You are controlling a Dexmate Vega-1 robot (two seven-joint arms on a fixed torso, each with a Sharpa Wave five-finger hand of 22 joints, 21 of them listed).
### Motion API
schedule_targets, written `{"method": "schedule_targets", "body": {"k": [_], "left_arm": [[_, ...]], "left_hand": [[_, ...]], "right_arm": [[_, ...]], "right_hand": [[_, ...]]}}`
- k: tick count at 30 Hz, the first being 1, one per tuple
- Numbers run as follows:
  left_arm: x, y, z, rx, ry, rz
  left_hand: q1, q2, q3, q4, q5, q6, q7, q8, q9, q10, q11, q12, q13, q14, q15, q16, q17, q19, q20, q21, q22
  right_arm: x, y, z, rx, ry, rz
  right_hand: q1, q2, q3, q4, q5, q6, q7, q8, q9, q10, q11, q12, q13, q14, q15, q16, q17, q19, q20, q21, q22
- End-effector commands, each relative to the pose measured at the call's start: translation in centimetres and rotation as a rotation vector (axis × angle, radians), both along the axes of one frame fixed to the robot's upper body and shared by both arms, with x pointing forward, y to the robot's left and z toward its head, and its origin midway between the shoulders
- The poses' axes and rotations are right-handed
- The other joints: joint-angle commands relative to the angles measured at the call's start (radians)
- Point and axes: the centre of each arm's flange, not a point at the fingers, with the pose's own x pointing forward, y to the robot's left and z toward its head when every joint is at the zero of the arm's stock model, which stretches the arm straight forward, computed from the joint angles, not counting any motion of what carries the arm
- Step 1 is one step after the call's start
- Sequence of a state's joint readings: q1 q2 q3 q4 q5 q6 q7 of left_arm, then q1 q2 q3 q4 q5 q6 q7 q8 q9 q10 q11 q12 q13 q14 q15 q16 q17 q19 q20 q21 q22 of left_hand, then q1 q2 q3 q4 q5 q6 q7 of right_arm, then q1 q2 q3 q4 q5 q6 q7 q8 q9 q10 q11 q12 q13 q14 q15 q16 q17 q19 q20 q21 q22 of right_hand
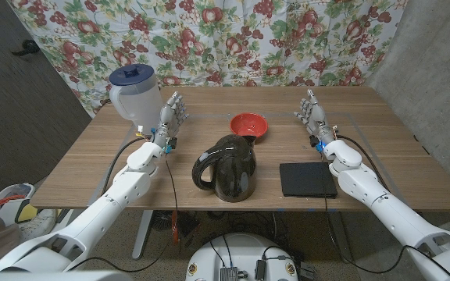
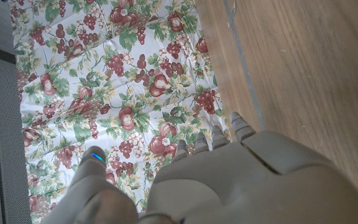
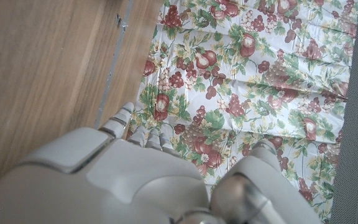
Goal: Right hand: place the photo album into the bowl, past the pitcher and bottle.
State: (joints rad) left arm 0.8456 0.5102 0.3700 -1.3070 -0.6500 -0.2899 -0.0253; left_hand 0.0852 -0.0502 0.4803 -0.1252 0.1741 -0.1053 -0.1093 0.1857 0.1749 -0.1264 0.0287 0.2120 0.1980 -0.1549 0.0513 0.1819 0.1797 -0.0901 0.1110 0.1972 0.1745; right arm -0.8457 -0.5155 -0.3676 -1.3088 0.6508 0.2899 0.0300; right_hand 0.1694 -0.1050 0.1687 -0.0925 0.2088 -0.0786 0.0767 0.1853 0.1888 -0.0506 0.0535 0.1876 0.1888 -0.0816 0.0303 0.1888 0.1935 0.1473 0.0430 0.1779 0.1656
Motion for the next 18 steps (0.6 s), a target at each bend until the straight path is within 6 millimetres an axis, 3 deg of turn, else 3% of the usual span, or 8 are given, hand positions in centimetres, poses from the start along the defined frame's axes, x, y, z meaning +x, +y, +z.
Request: {"method": "schedule_targets", "body": {"k": [1,11,14,18], "left_arm": [[-0.44,-0.29,-0.43,-0.005,0.005,-0.001],[-0.81,-0.06,-0.51,-0.005,0.002,0.003],[-0.89,0.2,-0.59,-0.007,0.009,0.007],[-1.04,0.49,-0.65,-0.006,0.009,0.01]], "left_hand": [[0.008,-0.001,0.008,0.001,0.006,-0.007,0.001,0.006,0.004,-0.012,-0.001,0.003,0.002,-0.013,0.0,0.004,0.001,0.001,0.009,0.003,0.002],[0.009,0.0,0.007,0.001,0.006,-0.005,0.0,0.006,0.004,-0.013,-0.001,0.003,0.002,-0.014,0.001,0.003,0.001,-0.001,0.011,0.001,0.002],[0.009,0.001,0.007,0.001,0.006,-0.004,0.001,0.006,0.004,-0.014,-0.001,0.003,0.002,-0.016,0.0,0.003,0.001,-0.001,0.01,0.001,0.002],[0.009,0.001,0.007,0.0,0.006,-0.003,0.001,0.006,0.004,-0.016,0.0,0.003,0.002,-0.017,0.001,0.003,0.001,-0.001,0.01,0.001,0.002]], "right_arm": [[-0.2,-0.2,-0.2,0.003,0.007,0.004],[-0.23,-0.19,-0.12,0.001,0.009,0.003],[-0.44,-0.1,0.08,0.0,0.005,-0.003],[-0.84,-0.08,0.22,-0.009,-0.005,-0.01]], "right_hand": [[0.007,0.001,0.007,-0.002,0.006,-0.008,0.001,0.006,0.002,0.002,0.009,0.003,0.003,-0.008,-0.001,0.006,0.005,0.006,-0.001,0.006,0.004],[0.008,0.002,0.007,-0.003,0.005,-0.008,0.0,0.007,0.002,0.001,0.008,0.003,0.003,-0.009,0.0,0.006,0.004,0.005,0.001,0.007,0.004],[0.011,-0.001,0.004,-0.005,0.005,-0.005,0.005,0.009,0.002,0.011,0.033,0.008,0.002,-0.001,0.013,0.01,0.004,0.016,0.01,0.012,0.004],[0.011,-0.004,0.002,-0.007,0.005,-0.005,0.007,0.01,0.002,0.01,0.031,0.007,0.002,-0.002,0.014,0.01,0.004,0.016,0.015,0.011,0.004]]}}
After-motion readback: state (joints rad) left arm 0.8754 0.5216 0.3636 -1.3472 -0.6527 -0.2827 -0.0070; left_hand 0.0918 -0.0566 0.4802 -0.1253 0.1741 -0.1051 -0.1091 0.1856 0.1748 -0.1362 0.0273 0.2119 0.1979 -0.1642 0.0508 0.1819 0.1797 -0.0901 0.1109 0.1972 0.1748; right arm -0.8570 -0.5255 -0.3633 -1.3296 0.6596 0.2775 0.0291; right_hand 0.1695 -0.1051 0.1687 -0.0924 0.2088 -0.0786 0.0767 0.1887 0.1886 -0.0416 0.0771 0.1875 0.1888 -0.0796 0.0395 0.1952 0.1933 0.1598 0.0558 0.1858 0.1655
